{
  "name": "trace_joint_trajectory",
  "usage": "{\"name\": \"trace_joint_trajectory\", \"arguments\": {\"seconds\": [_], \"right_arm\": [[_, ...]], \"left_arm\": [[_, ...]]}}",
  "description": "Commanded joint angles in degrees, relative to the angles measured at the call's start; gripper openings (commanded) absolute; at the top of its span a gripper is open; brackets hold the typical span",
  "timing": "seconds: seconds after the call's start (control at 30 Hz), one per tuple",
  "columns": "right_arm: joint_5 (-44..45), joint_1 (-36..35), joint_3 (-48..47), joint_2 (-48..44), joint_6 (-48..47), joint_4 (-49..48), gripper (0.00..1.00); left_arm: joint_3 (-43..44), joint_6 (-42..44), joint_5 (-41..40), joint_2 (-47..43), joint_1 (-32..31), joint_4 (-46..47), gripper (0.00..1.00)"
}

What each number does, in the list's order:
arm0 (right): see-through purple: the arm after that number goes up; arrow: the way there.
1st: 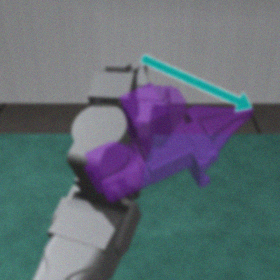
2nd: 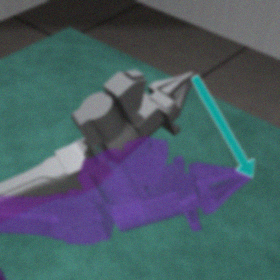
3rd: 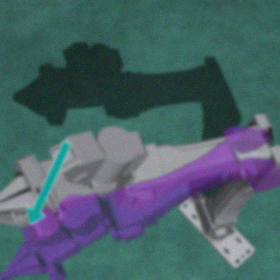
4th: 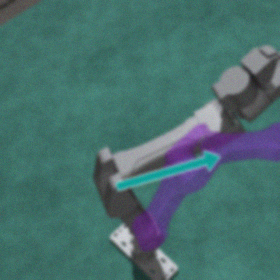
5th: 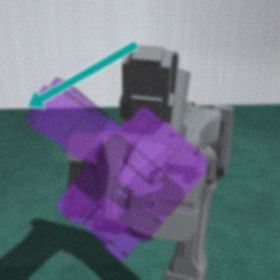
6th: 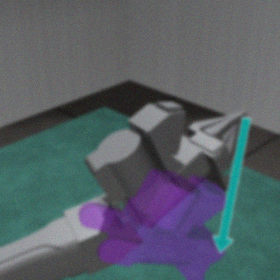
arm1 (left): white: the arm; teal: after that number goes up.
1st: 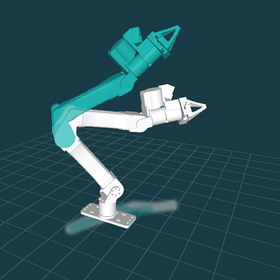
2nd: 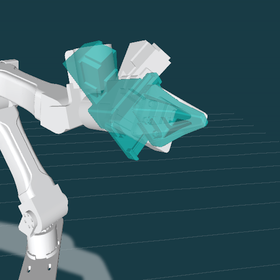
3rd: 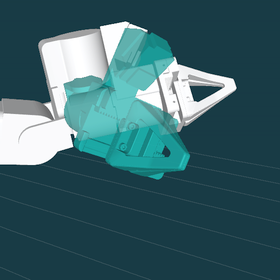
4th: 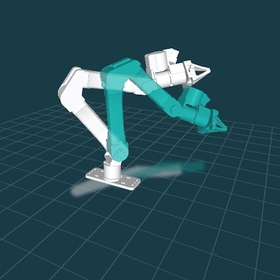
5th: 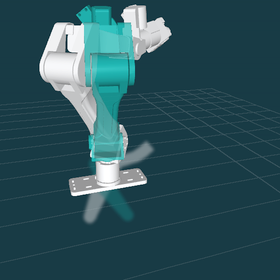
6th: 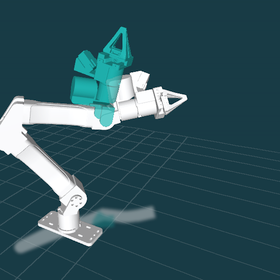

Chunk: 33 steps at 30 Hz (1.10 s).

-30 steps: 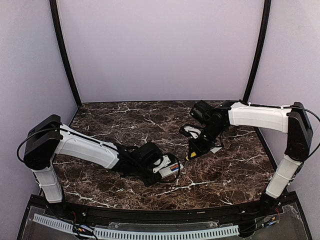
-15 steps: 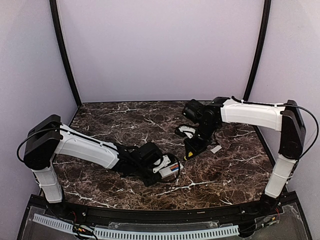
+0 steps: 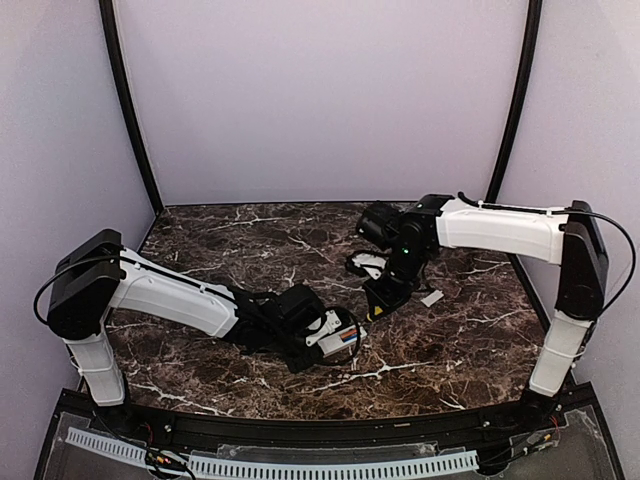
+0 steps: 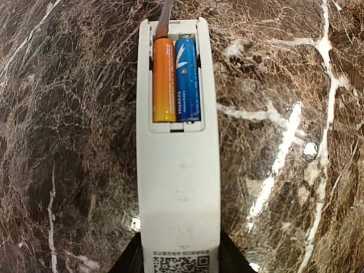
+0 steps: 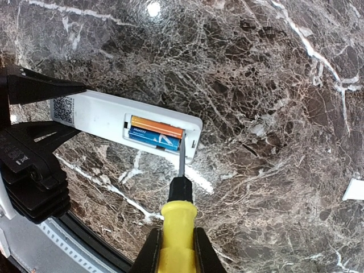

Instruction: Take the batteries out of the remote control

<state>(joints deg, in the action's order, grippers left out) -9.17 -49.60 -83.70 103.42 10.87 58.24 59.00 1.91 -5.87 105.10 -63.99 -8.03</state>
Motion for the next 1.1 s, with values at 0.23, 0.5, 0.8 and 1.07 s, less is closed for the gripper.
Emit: {"name": "trace_joint_trajectory", "arguments": {"seconds": [0.23, 0.5, 0.8, 1.07], "right_arm": [[-27.73, 5.96, 8.41, -2.95, -6.26, -11.74, 0.00], [-35.31, 7.30, 10.00, -2.67, -10.30, -13.23, 0.00], [-40.60, 9.06, 14.20, -2.04, -11.72, -17.93, 0.00], [-45.42, 9.26, 16.76, -1.01, -12.90, -20.71, 0.00]], "left_arm": [[-1.07, 1.00, -1.71, -0.04, -0.17, 1.03, 0.00], [-2.05, 1.89, -2.31, -1.20, -0.20, 2.41, 0.00], [-5.06, 2.90, -2.02, -2.15, -0.20, 6.99, 0.00], [-9.72, 7.21, -3.74, -3.63, -0.36, 14.98, 0.00]]}}
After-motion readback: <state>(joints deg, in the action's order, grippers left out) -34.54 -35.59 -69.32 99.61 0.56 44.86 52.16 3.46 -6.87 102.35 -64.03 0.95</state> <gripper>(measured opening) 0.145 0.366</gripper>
